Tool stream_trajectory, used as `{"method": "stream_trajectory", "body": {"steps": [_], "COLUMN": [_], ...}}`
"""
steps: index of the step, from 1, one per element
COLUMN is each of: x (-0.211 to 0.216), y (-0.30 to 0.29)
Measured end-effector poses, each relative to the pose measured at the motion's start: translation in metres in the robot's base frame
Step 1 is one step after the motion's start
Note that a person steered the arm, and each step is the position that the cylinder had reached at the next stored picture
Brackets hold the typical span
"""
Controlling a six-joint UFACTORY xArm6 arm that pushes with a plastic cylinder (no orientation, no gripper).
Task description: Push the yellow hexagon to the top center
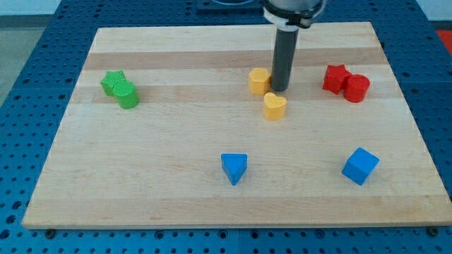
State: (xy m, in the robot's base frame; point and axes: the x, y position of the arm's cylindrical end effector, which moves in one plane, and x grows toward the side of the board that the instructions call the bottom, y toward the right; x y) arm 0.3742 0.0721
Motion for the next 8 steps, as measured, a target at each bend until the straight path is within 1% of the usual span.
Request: {"method": "stream_trajectory", "body": {"steps": [1, 2, 3, 4, 5, 6, 7, 8], "x": [-0.006, -0.023, 0.012, 0.033, 0.032, -0.016, -0.037, -0.037], "y": [-0.015, -0.019, -0.019, -0.029, -0.045, -0.051, -0.052, -0.052]}}
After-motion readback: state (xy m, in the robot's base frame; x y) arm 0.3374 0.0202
